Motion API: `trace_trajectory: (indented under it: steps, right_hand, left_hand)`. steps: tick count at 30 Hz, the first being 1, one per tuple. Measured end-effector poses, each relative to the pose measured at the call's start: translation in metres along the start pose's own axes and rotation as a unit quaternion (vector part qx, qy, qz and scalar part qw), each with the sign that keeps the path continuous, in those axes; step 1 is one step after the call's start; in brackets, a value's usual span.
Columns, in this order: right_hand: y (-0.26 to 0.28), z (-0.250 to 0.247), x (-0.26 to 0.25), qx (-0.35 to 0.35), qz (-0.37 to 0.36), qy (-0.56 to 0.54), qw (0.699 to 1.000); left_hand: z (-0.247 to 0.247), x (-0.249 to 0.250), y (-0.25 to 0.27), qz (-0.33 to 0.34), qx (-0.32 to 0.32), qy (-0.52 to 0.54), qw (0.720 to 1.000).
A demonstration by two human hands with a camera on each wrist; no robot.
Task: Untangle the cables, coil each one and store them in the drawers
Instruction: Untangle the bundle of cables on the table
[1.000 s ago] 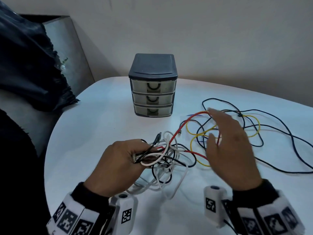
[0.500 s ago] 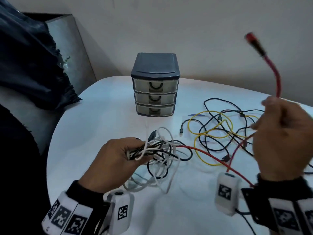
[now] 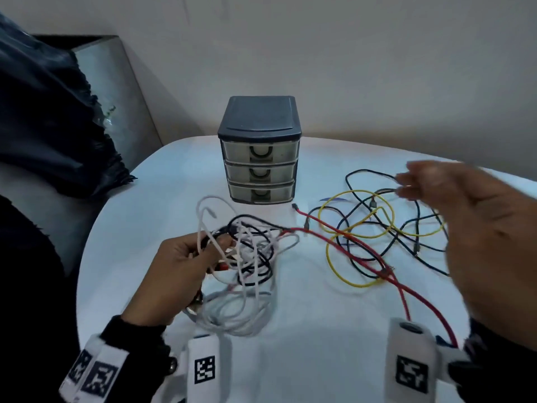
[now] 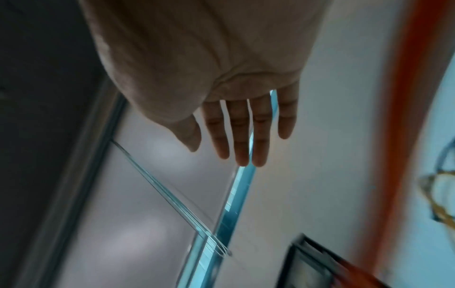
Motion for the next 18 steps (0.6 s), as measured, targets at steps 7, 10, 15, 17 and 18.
trace_trajectory:
  steps: [7,10,15,17,18]
  right_hand:
    - [0.014,0.013,-0.017,-0.079,-0.032,0.057,0.995]
    - [0.024,0.023,-0.027,-0.096,-0.058,0.054,0.992]
    - [0.023,0.016,-0.040,-0.008,-0.080,-0.036,0.996]
    - [0.023,0.029,-0.035,-0.011,-0.040,-0.051,0.998]
    - [0.024,0.039,-0.026,-0.049,-0.004,-0.034,0.998]
  left_hand:
    - [0.000,0.008,0.003,0.166,0.072,-0.129,0.975]
    - [-0.010,0.008,0.003,0.227,0.143,-0.193,0.944]
    - [-0.021,0.009,0.005,0.273,0.222,-0.198,0.915]
    - [-0.017,0.012,0.007,0.280,0.211,-0.190,0.917]
    - [-0.015,0.012,0.008,0.283,0.202,-0.186,0.919]
Point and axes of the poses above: each hand's wrist, its own y-axis away from the middle knuckle, its own z-axis out of the palm, x = y × z, the point moved 3 cm from there along -y, towards the middle knuckle, and after that the axes turned 8 degrees about y, right-handed, at the moved point
